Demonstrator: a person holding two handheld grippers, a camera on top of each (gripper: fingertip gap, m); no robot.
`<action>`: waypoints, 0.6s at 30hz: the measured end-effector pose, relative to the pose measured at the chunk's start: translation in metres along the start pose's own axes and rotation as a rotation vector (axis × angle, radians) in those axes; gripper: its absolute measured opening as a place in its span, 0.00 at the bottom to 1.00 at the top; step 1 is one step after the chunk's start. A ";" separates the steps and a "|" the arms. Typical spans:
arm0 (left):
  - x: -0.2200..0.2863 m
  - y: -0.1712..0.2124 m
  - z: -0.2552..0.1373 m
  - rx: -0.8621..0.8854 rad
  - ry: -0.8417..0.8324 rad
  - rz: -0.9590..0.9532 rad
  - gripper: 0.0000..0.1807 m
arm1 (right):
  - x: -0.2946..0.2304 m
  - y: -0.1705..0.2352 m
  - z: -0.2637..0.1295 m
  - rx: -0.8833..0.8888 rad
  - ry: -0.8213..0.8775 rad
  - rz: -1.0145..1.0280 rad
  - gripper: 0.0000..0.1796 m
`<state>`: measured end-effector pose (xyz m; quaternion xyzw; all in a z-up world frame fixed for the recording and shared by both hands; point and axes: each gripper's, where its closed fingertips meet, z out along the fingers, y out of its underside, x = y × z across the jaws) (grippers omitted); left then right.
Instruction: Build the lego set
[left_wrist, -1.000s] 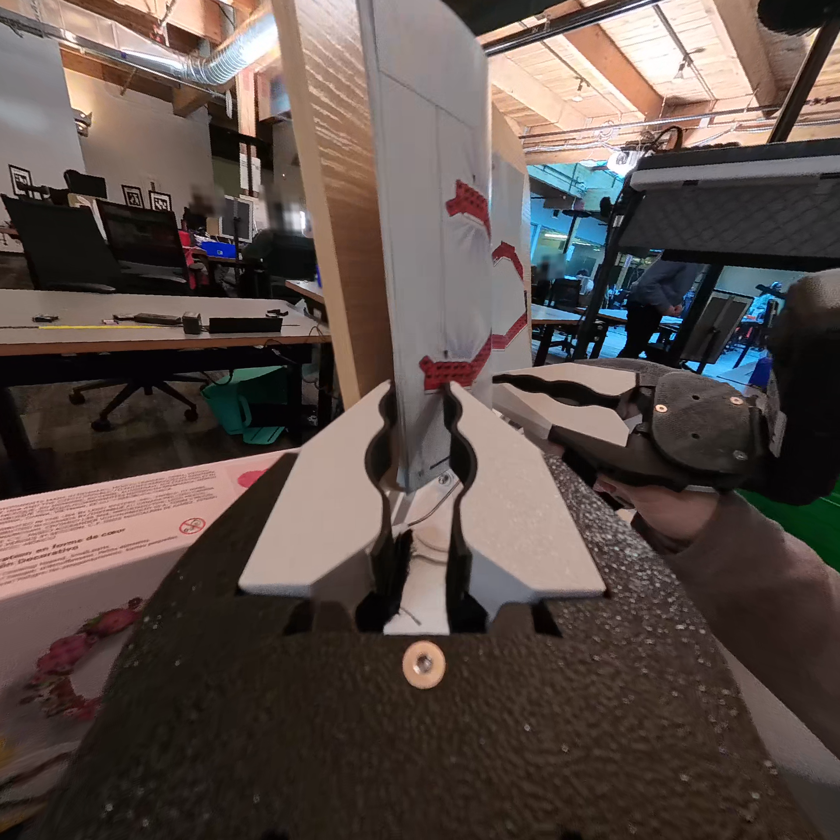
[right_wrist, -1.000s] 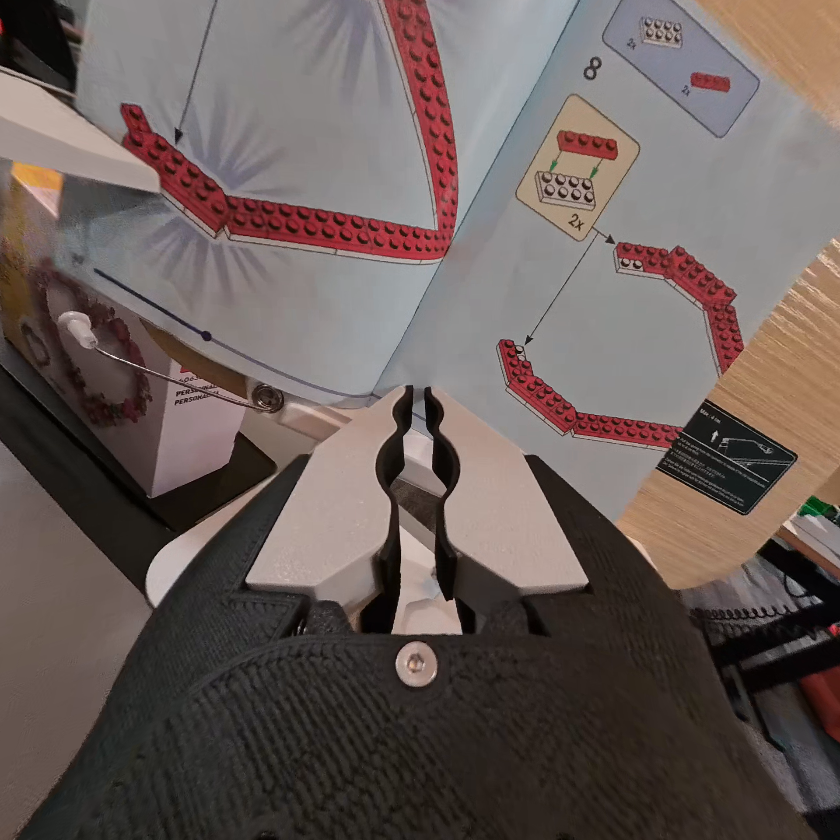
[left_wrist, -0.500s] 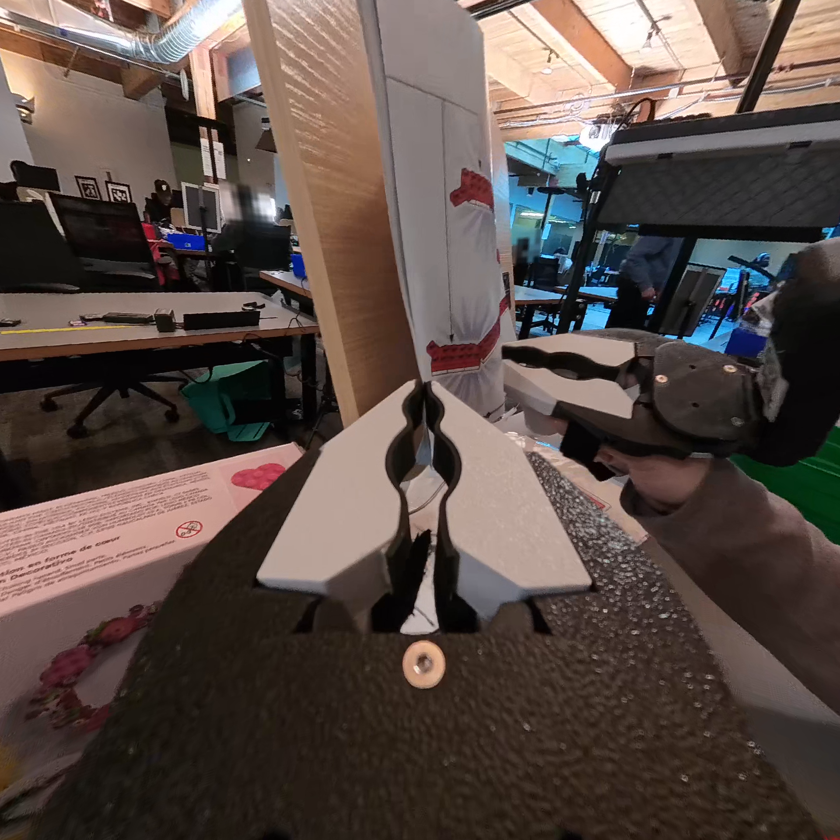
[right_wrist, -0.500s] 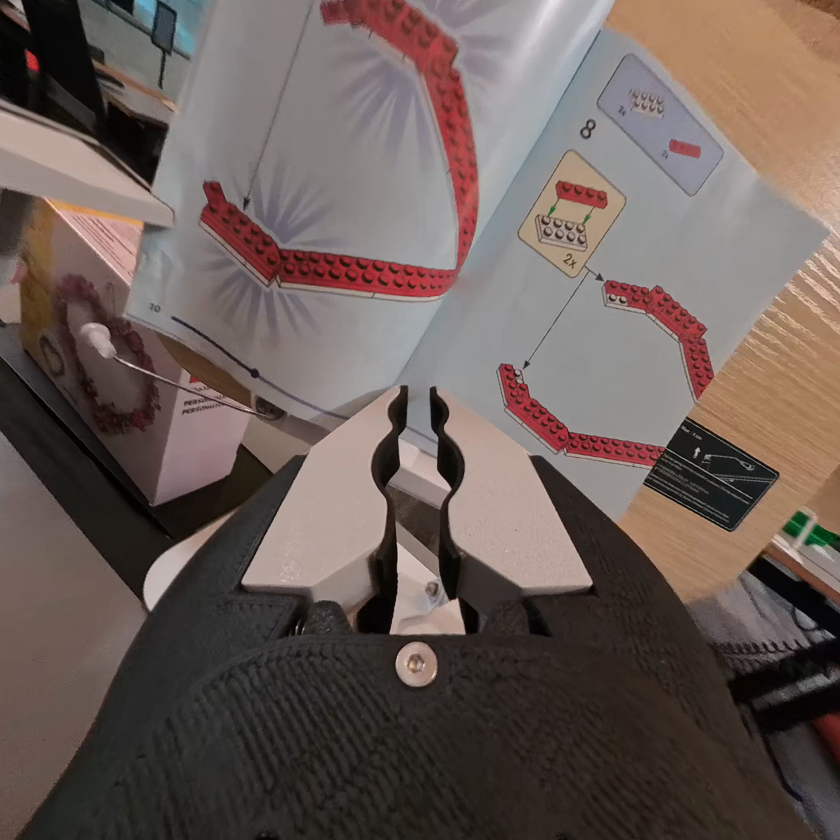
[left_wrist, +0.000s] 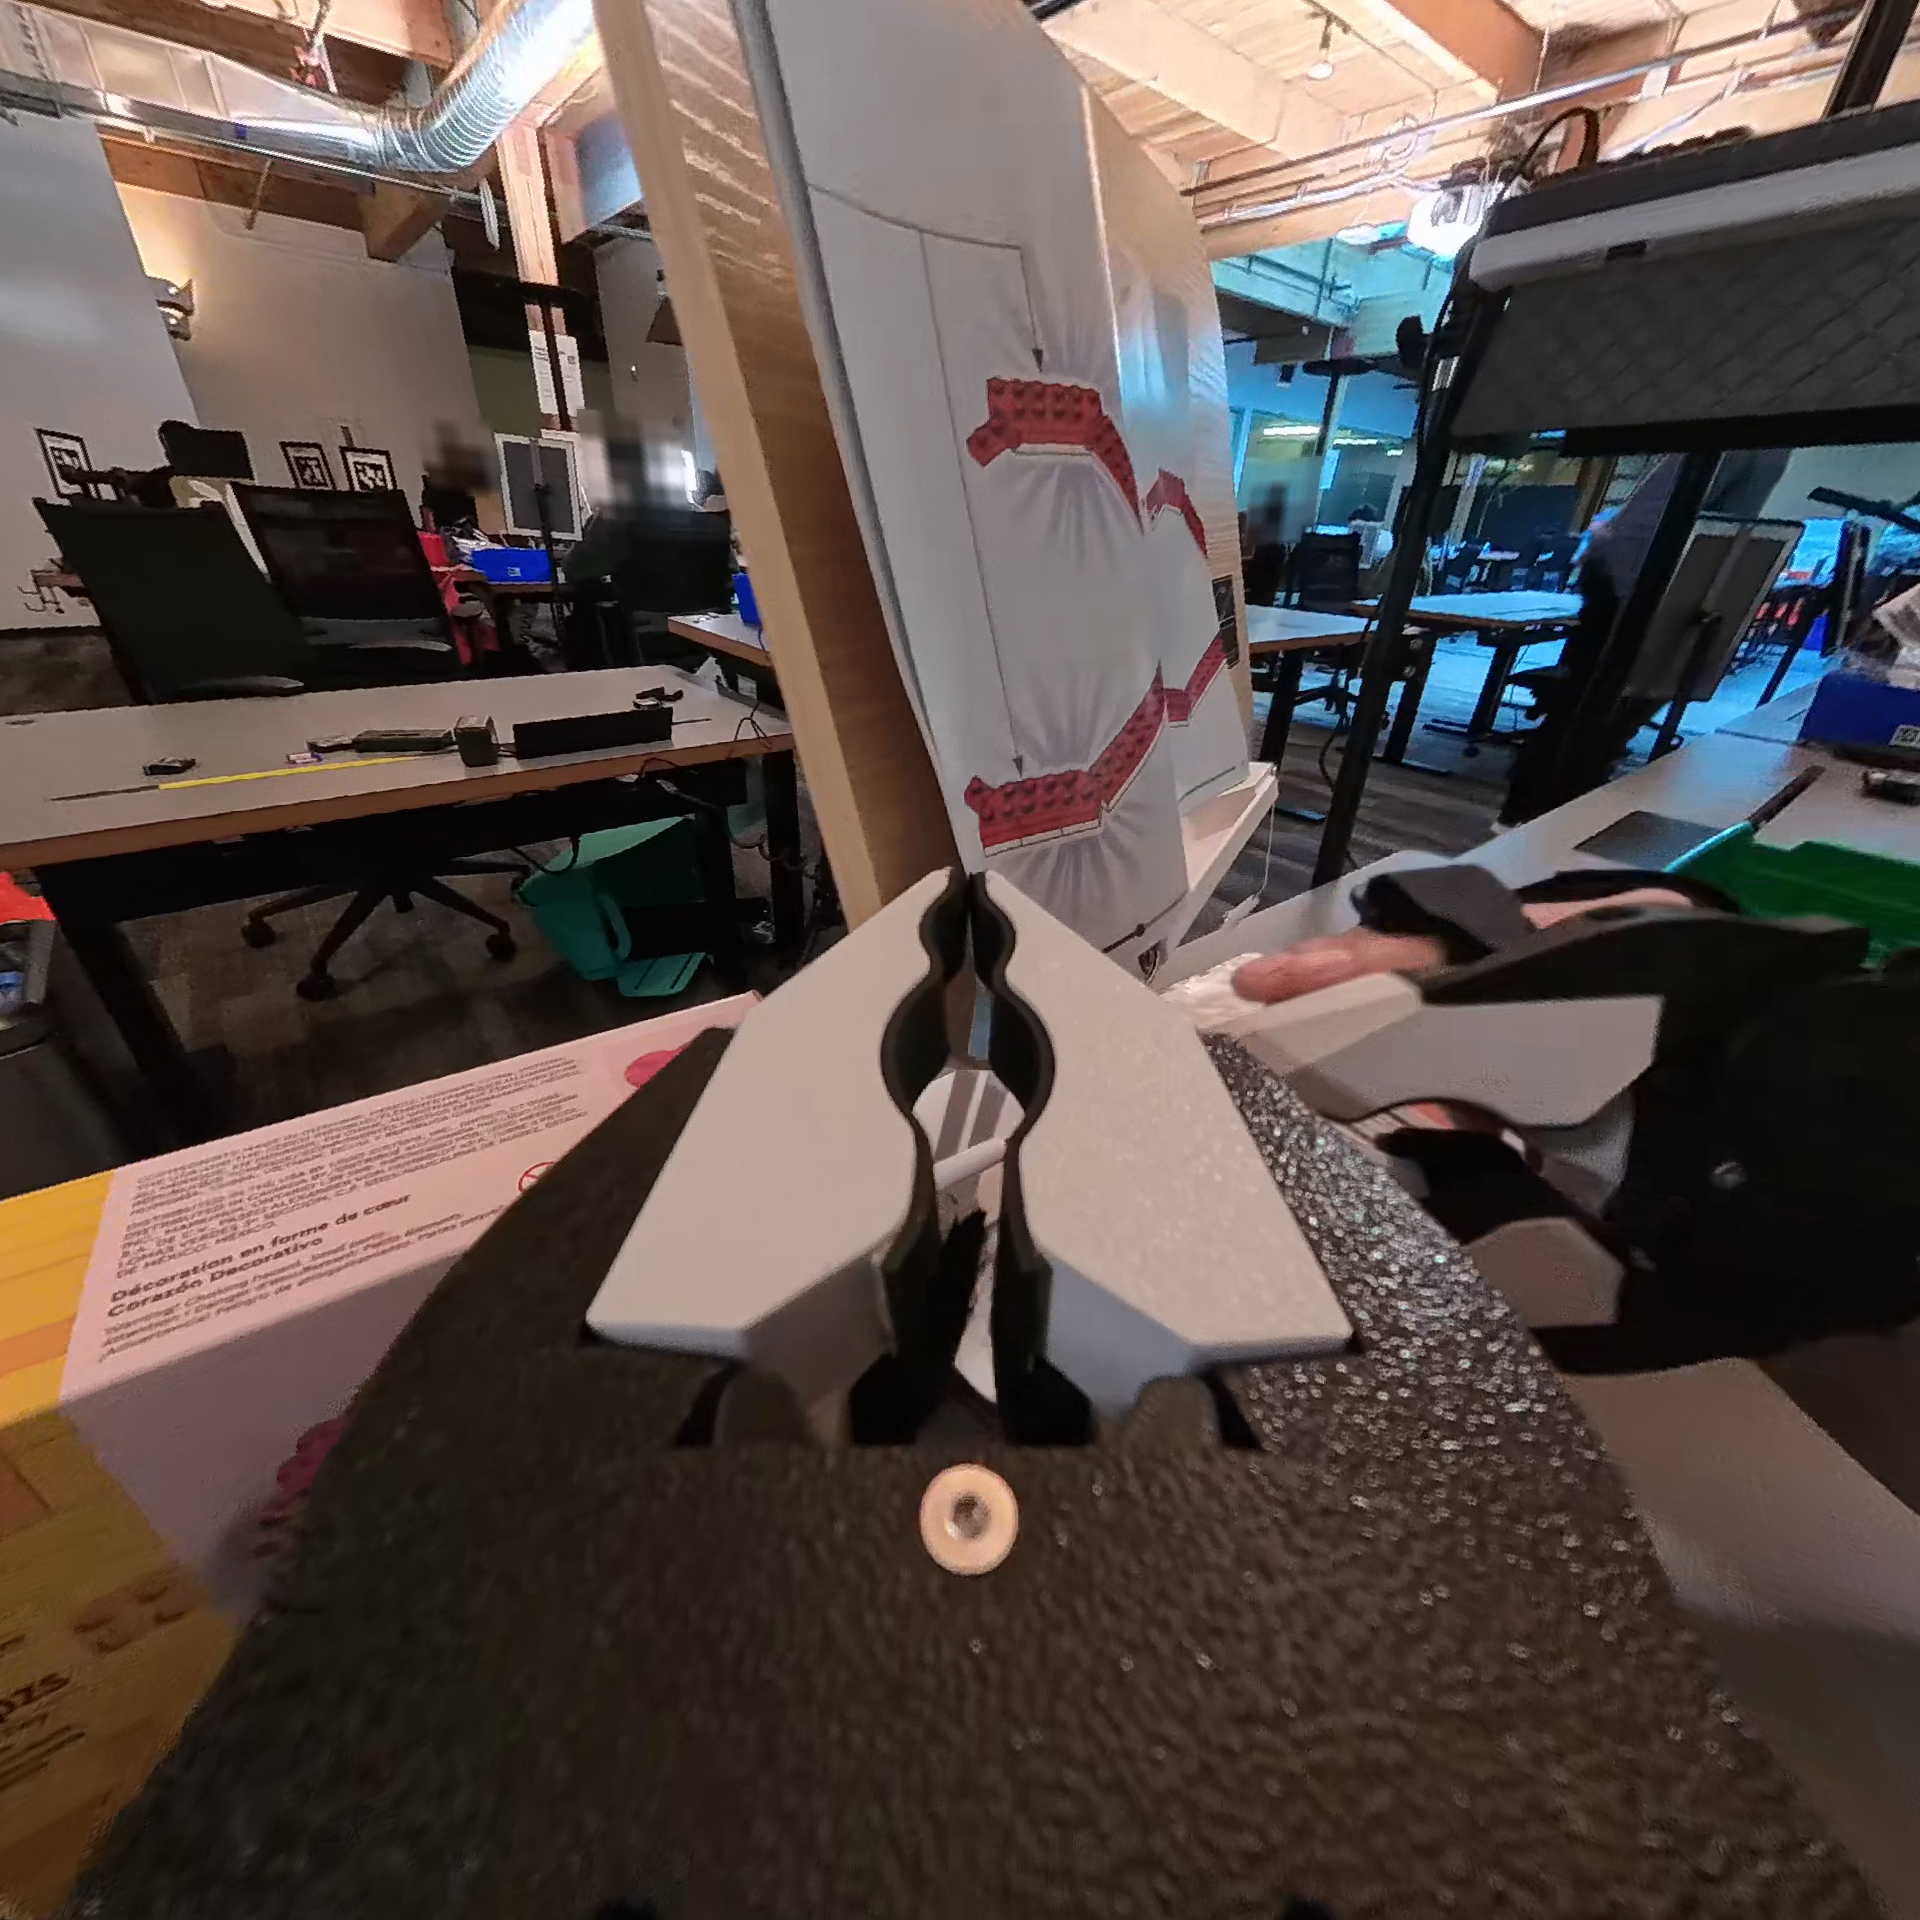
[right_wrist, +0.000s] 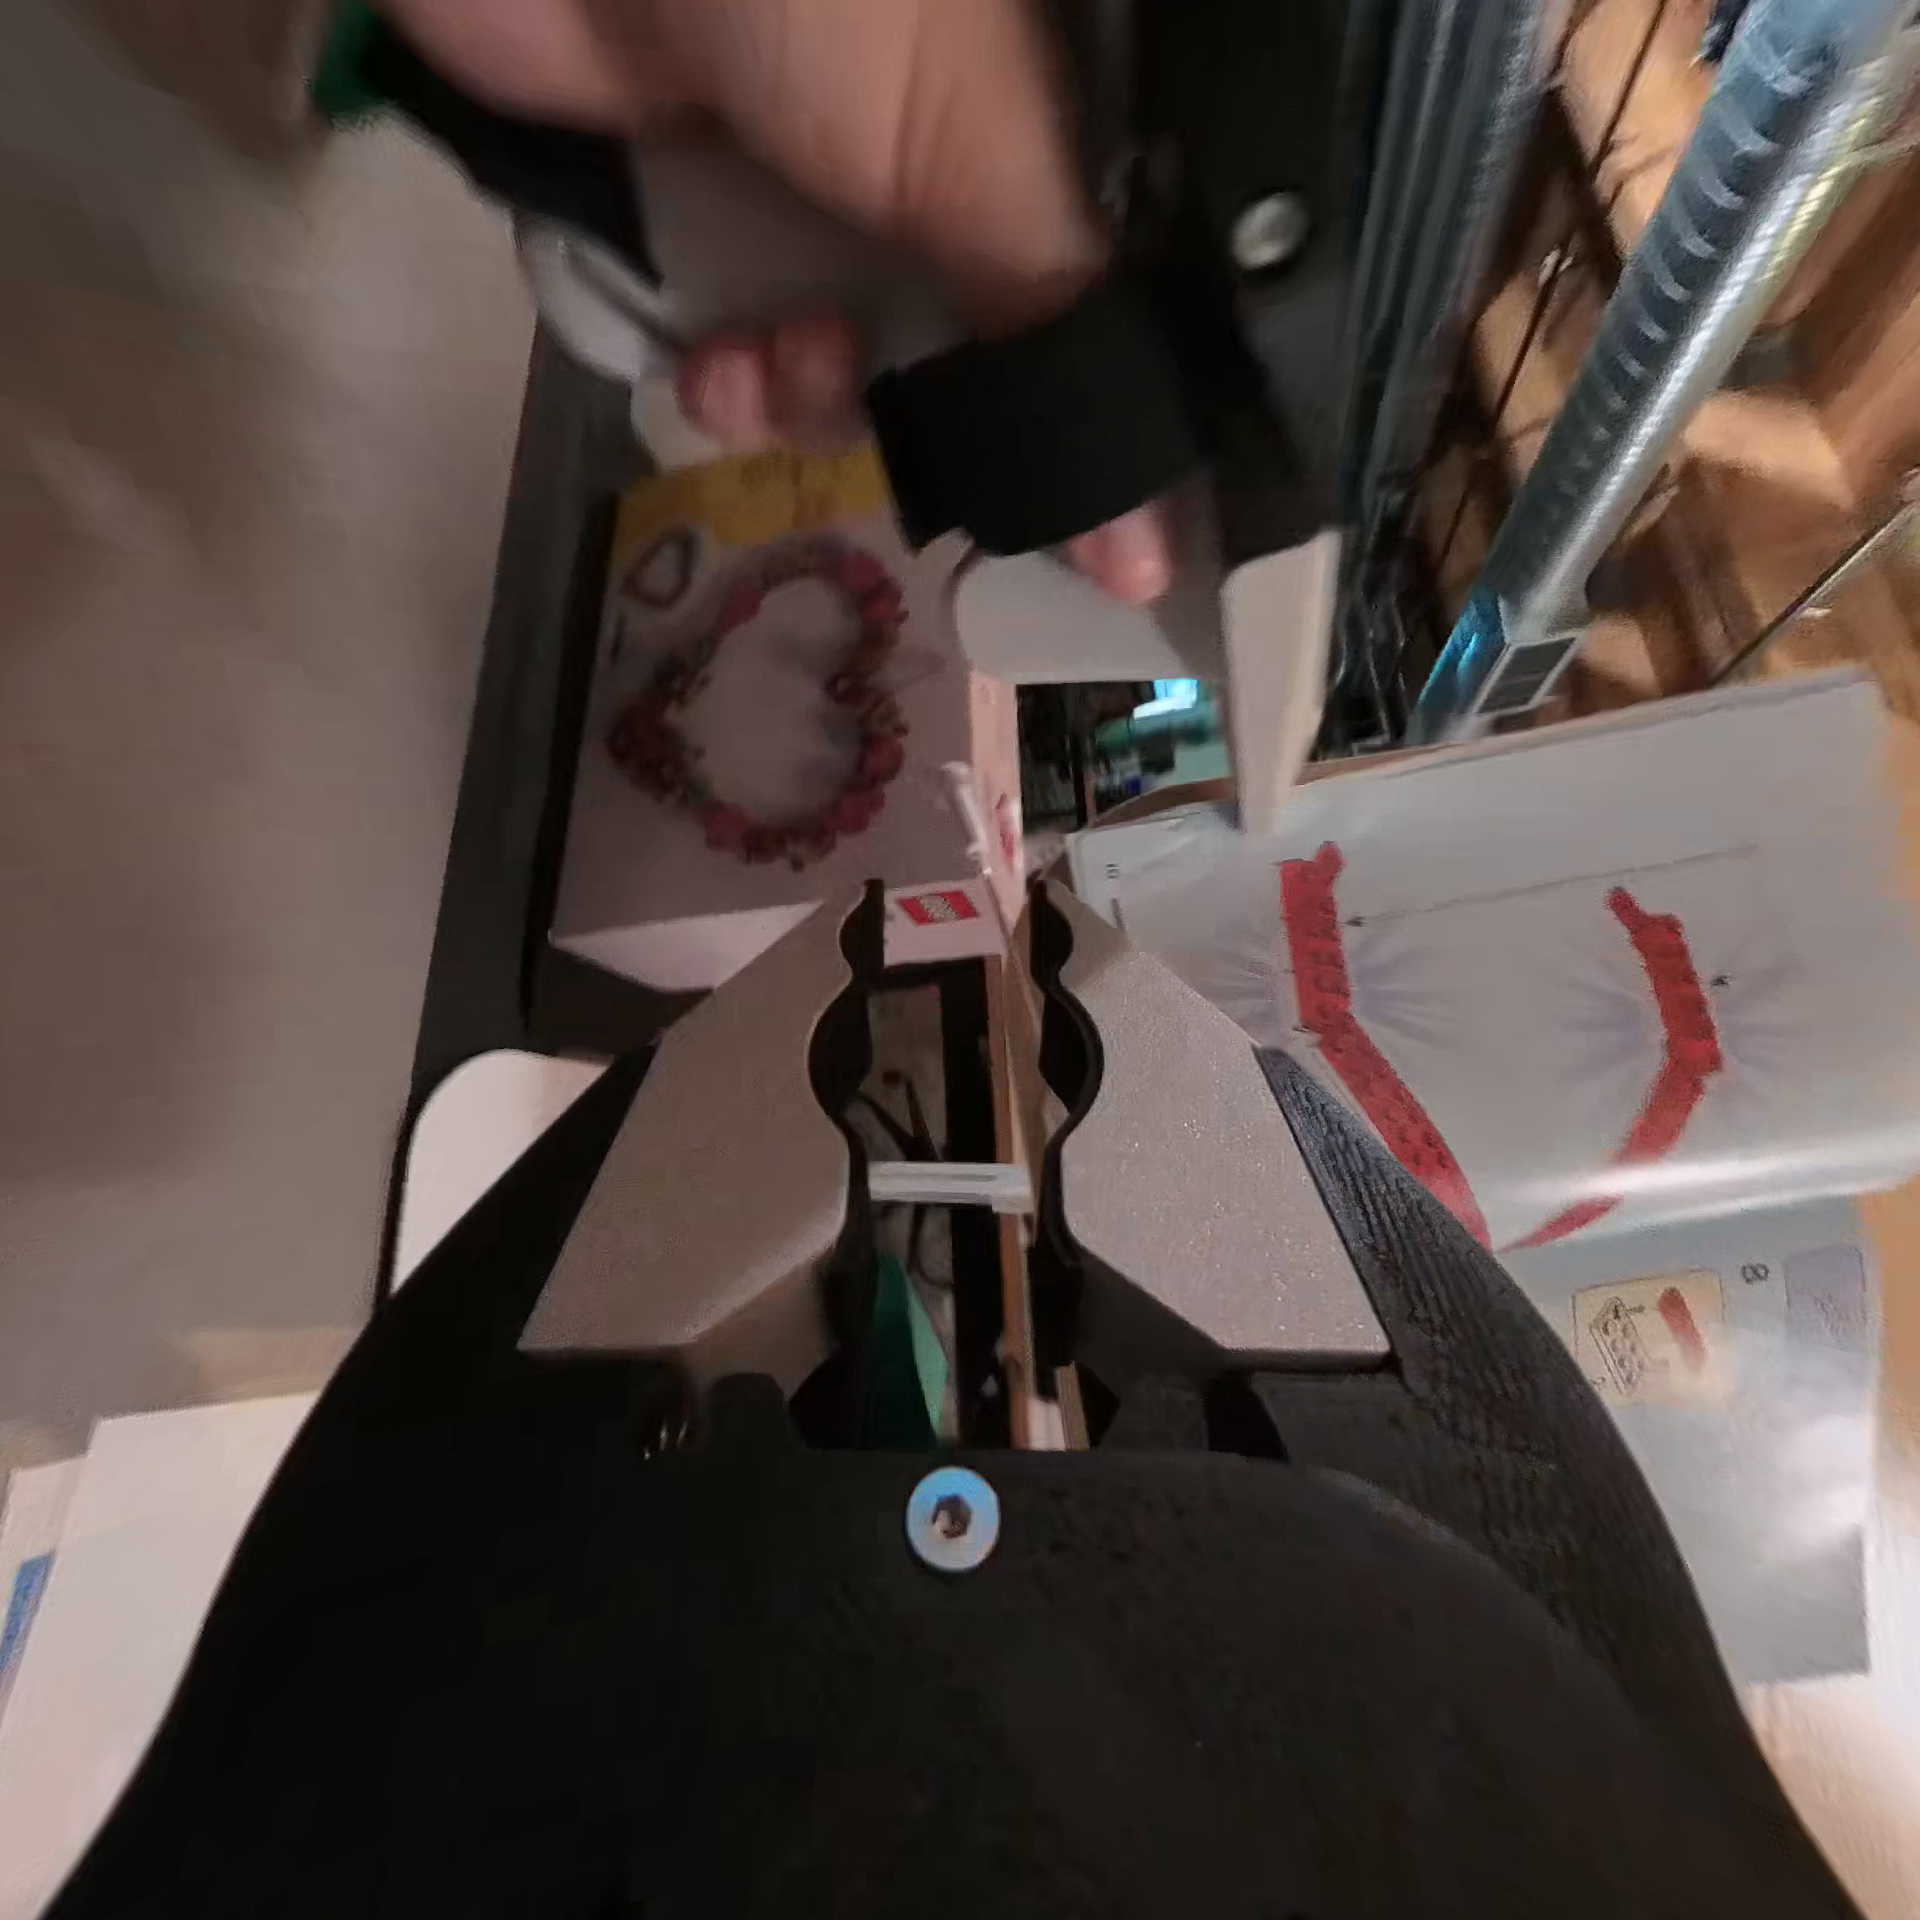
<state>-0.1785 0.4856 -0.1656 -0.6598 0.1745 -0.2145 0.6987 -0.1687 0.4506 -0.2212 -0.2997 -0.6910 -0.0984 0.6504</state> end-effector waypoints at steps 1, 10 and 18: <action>0.001 0.001 0.000 -0.006 -0.003 0.015 0.00 | -0.004 0.005 0.005 -0.050 -0.006 -0.038 0.14; -0.004 0.002 0.001 -0.024 -0.057 0.090 0.00 | 0.008 0.015 0.016 -0.178 0.109 -0.097 0.00; -0.008 0.004 0.001 -0.037 -0.089 0.112 0.00 | 0.014 0.009 0.011 -0.041 0.152 0.096 0.00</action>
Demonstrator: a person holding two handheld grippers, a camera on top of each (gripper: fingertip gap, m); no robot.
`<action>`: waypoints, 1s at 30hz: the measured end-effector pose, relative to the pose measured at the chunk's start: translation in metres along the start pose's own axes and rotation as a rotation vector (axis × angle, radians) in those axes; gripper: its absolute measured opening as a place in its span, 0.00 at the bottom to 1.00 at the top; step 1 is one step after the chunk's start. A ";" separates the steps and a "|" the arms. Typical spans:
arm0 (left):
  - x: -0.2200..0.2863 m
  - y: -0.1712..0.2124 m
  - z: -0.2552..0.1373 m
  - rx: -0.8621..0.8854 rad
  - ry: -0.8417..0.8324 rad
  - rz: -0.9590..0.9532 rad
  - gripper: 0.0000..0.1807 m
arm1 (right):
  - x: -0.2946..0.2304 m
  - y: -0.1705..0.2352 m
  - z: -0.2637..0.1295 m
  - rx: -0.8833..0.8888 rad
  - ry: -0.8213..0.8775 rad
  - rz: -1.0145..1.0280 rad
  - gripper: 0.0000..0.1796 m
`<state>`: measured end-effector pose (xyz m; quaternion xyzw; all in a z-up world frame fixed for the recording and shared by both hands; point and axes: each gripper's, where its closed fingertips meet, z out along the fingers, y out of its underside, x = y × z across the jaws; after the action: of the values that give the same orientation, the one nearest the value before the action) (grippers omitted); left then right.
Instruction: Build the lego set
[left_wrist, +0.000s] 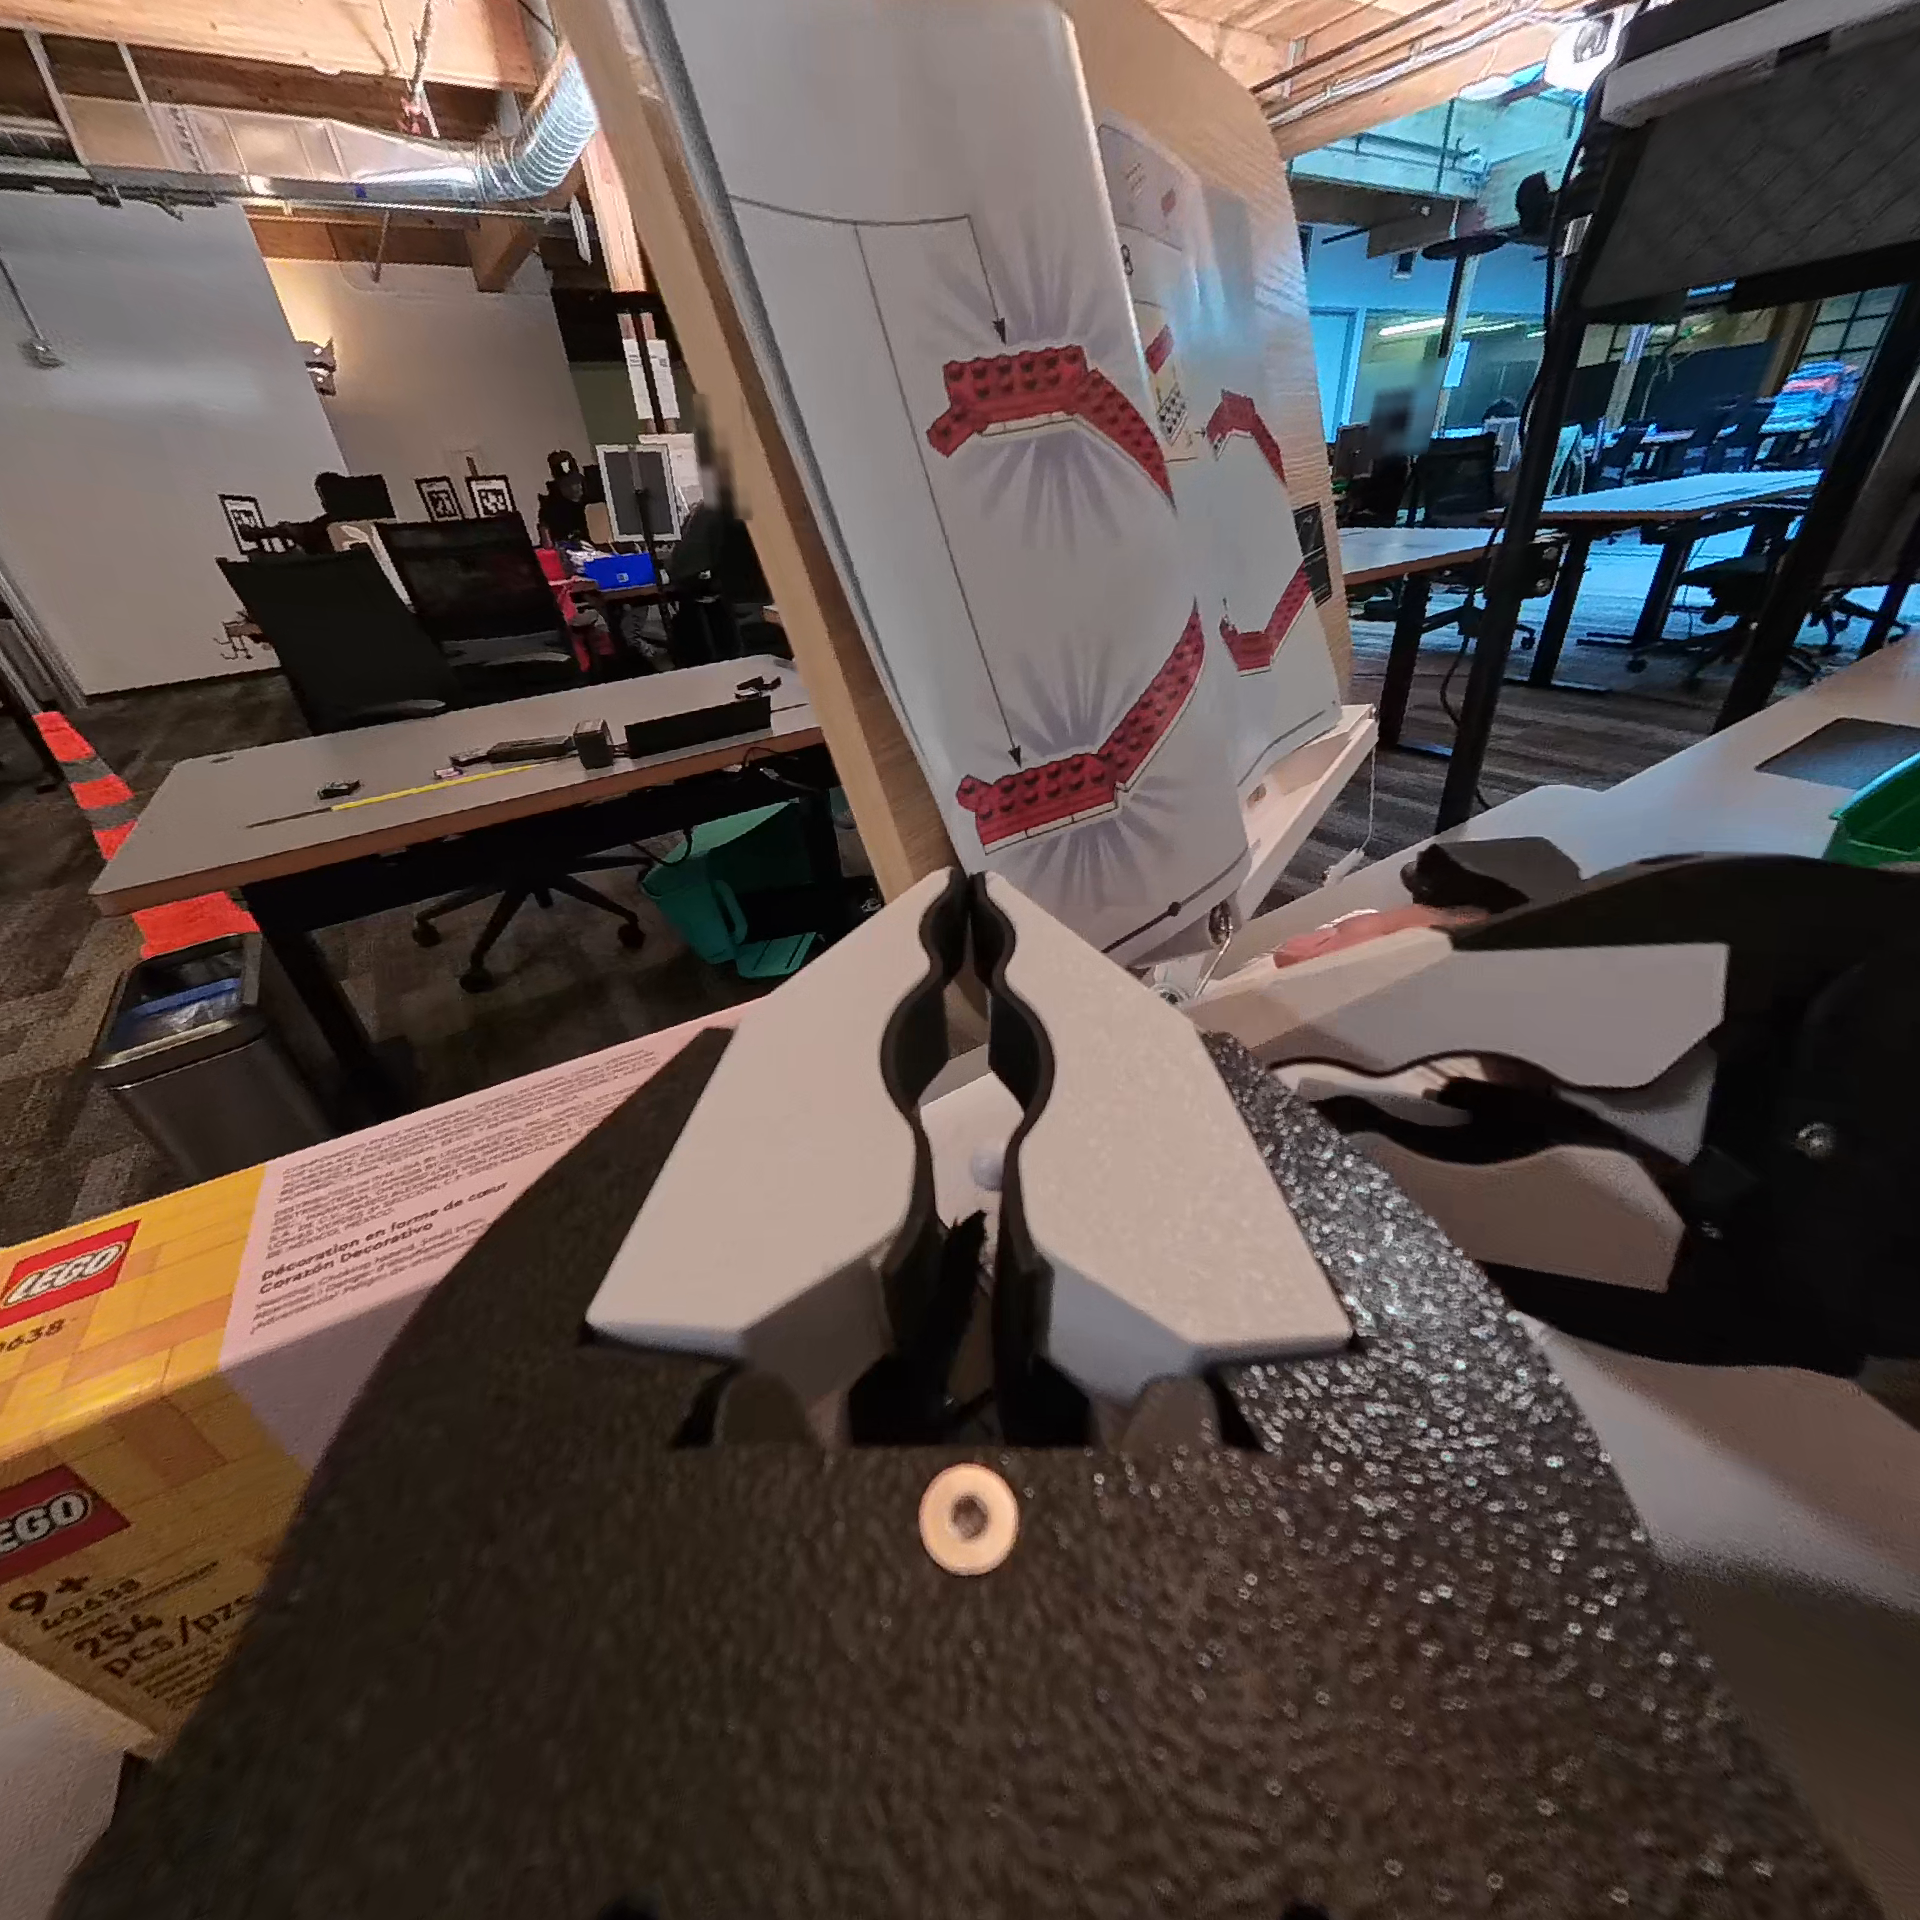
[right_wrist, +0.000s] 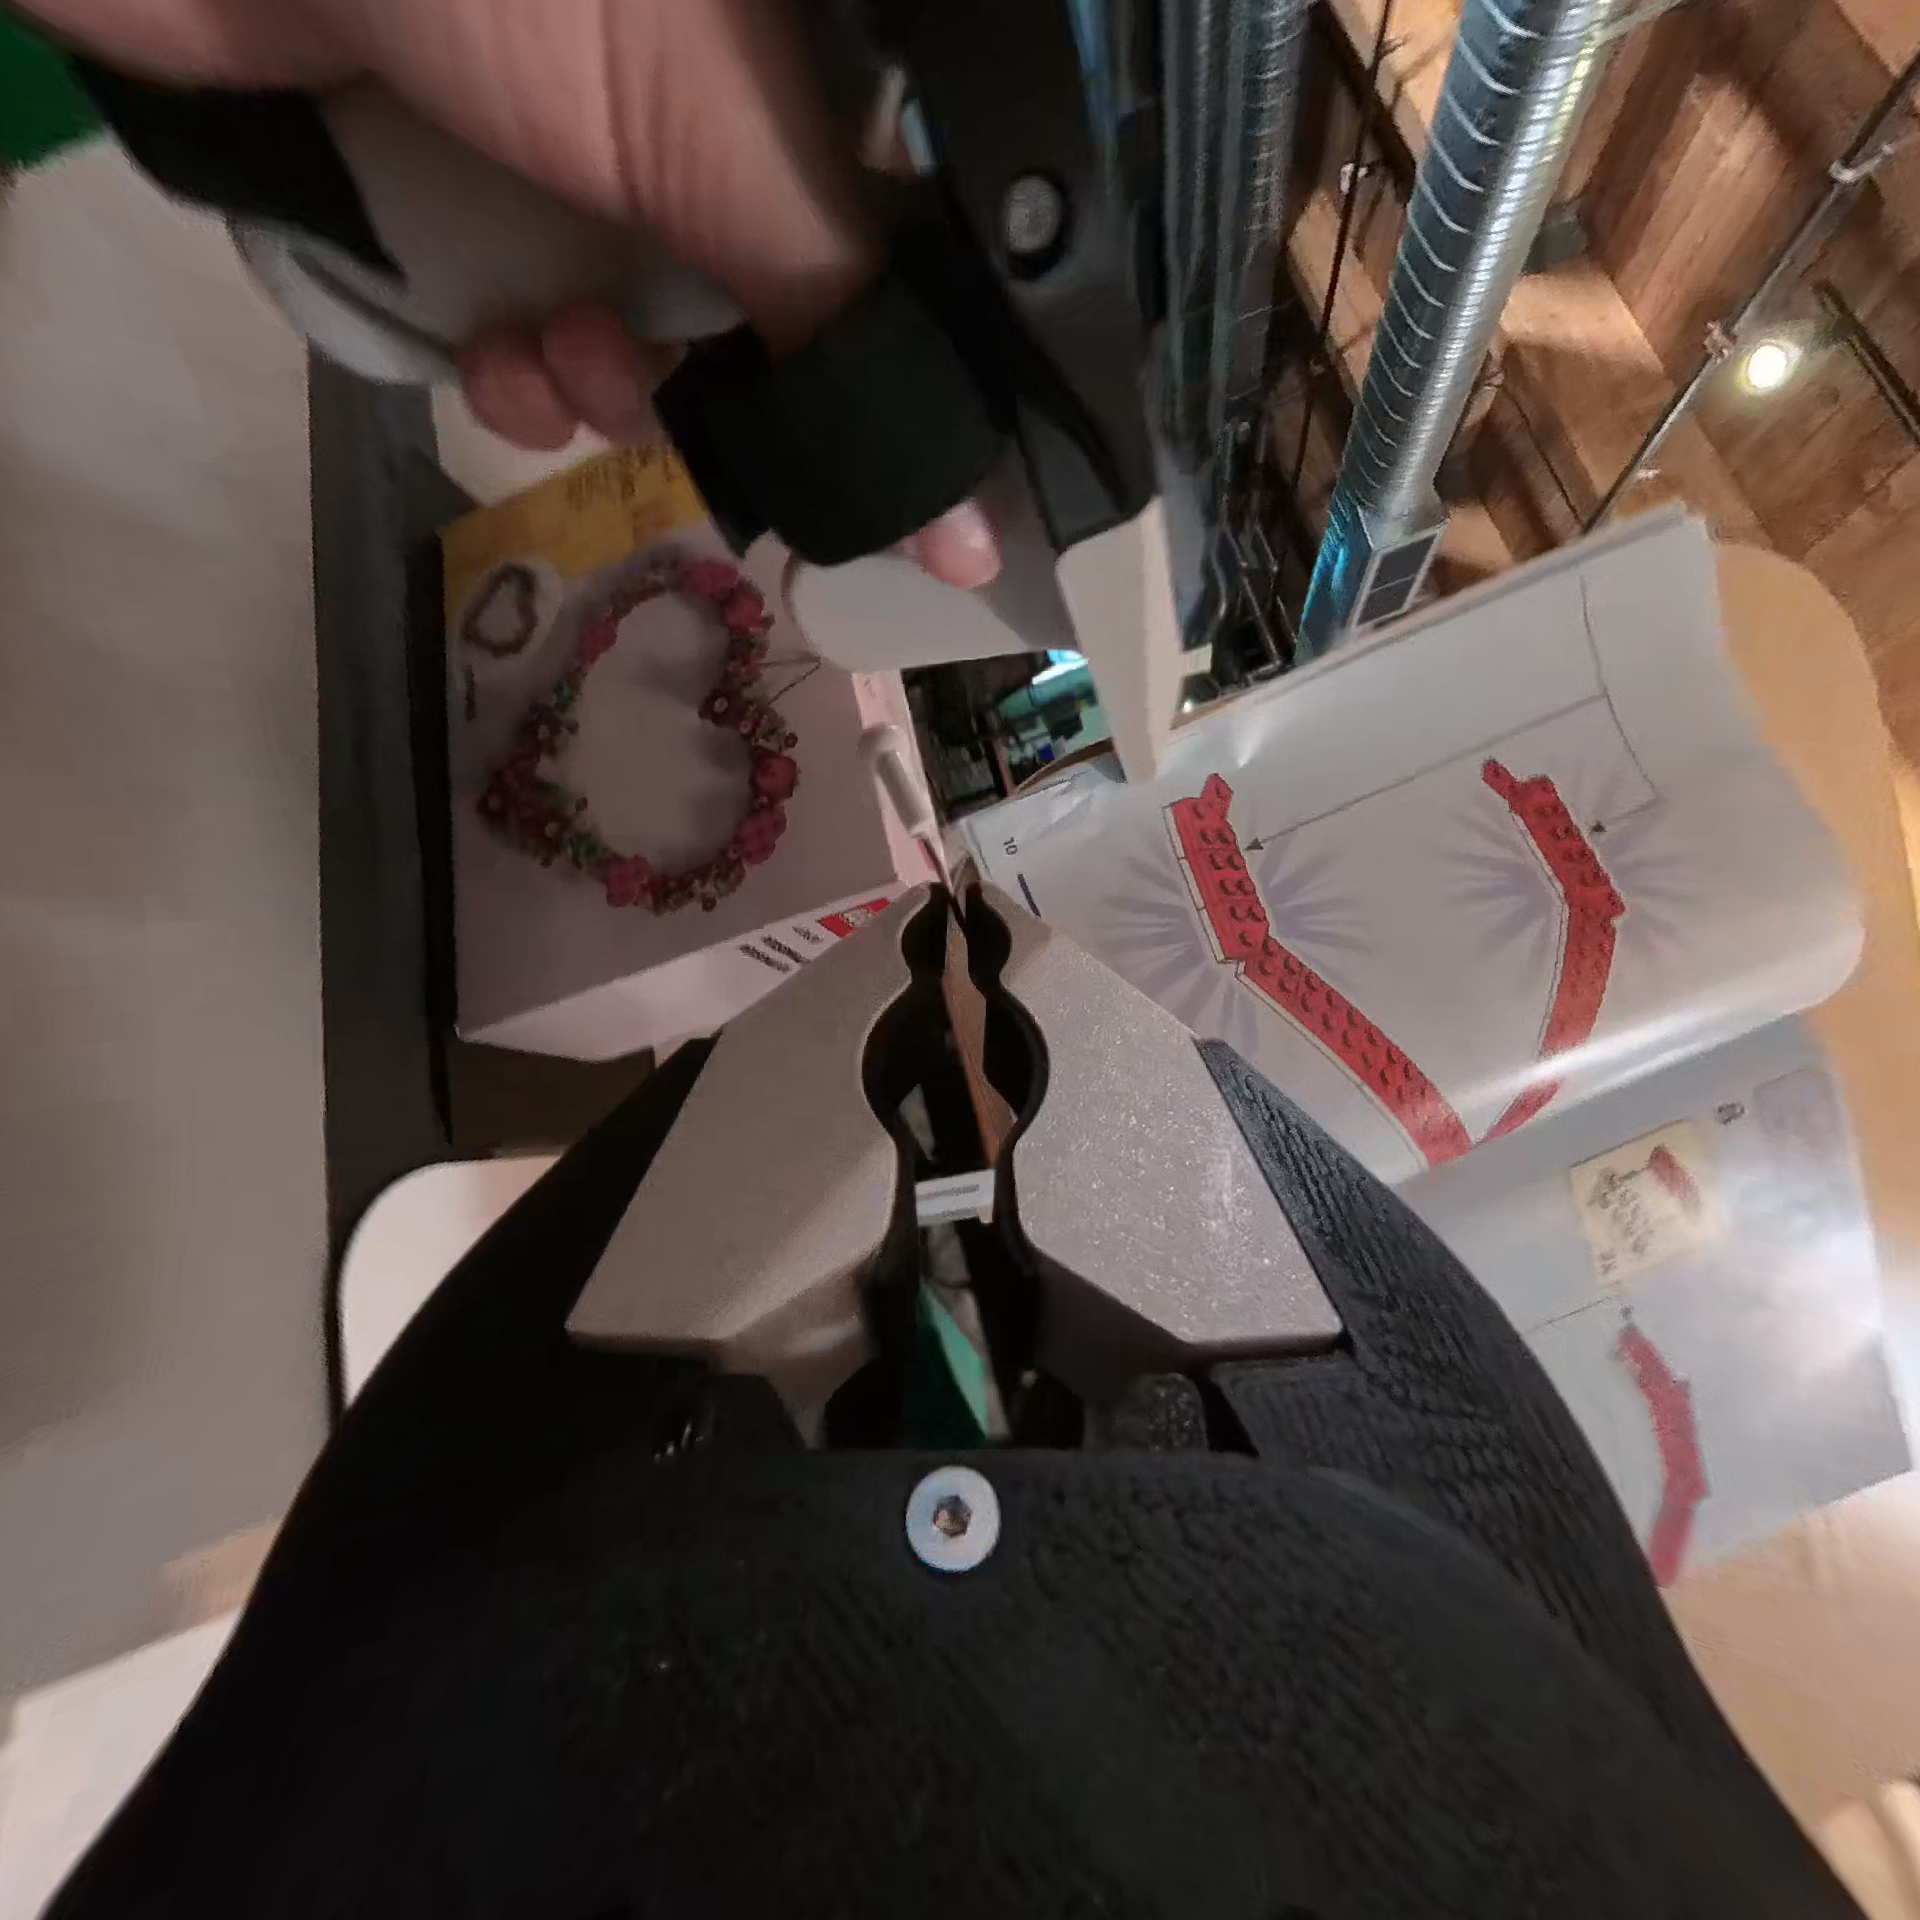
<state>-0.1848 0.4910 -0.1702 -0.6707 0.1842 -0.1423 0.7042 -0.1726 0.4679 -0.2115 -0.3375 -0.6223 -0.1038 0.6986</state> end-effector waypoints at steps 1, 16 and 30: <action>0.000 0.000 0.000 0.002 0.002 -0.005 0.00 | 0.002 -0.001 -0.001 0.025 0.008 0.050 0.00; 0.003 -0.004 -0.002 0.038 0.075 -0.109 0.00 | 0.025 -0.007 -0.004 0.238 0.073 0.587 0.01; 0.002 -0.013 -0.011 0.113 0.196 -0.311 0.00 | 0.037 -0.005 -0.007 0.312 0.111 0.781 0.00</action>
<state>-0.1871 0.4789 -0.1577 -0.6333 0.1376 -0.3243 0.6891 -0.1622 0.4701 -0.1753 -0.4322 -0.4175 0.2460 0.7605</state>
